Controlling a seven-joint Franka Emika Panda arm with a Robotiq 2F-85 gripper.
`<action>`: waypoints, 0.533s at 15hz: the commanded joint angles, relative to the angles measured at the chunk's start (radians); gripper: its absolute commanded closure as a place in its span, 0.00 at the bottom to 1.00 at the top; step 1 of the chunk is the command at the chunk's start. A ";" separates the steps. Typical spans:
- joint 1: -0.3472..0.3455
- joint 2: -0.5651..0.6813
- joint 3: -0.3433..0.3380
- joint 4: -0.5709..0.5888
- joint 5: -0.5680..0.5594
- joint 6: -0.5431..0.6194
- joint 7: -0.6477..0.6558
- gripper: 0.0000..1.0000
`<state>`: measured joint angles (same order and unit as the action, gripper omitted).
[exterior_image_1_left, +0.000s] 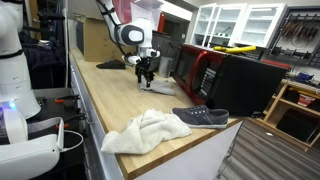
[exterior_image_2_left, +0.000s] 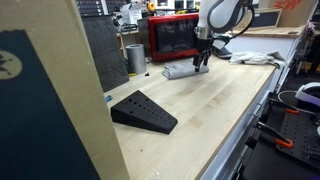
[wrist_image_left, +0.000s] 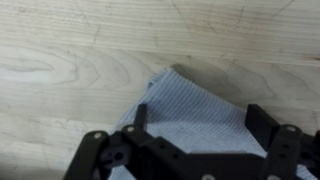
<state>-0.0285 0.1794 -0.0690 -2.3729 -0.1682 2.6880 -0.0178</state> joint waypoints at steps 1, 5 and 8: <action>-0.025 0.046 0.023 0.054 0.081 -0.022 -0.075 0.26; -0.030 0.042 0.019 0.045 0.117 -0.026 -0.086 0.57; -0.020 0.012 0.001 0.003 0.095 -0.020 -0.037 0.79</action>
<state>-0.0435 0.2182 -0.0625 -2.3340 -0.0685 2.6880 -0.0734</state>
